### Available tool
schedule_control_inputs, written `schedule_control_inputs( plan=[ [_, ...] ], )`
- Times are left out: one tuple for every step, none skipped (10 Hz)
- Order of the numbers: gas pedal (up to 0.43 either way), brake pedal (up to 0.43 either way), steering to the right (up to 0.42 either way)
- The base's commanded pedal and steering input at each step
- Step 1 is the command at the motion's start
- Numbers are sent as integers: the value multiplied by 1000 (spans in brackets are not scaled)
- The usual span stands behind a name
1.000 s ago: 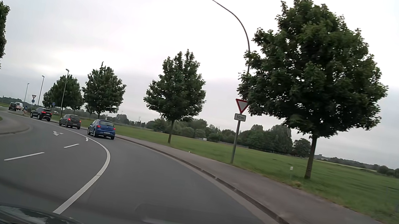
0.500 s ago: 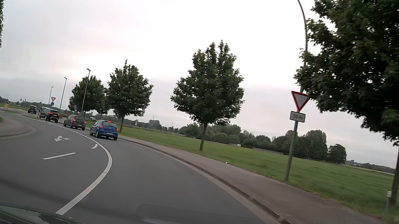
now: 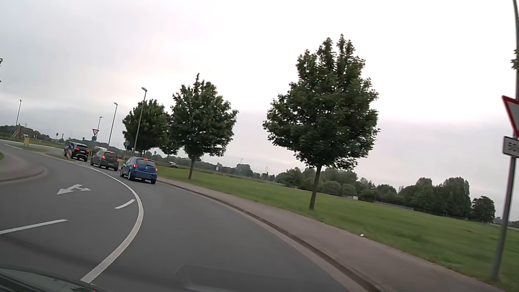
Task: Follow the waypoints while adhering to traffic rules and regulations
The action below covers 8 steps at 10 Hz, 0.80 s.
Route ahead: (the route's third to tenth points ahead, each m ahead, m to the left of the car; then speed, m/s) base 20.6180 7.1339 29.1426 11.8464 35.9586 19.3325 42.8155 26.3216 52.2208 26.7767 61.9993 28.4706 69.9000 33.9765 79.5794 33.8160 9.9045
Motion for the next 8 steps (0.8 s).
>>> schedule_control_inputs(
  plan=[
    [150,0,-93],
    [138,0,-93],
    [138,0,-93],
    [138,0,-93],
    [130,0,-93],
    [130,0,-93],
    [130,0,-93],
    [130,0,-93]
  ],
)
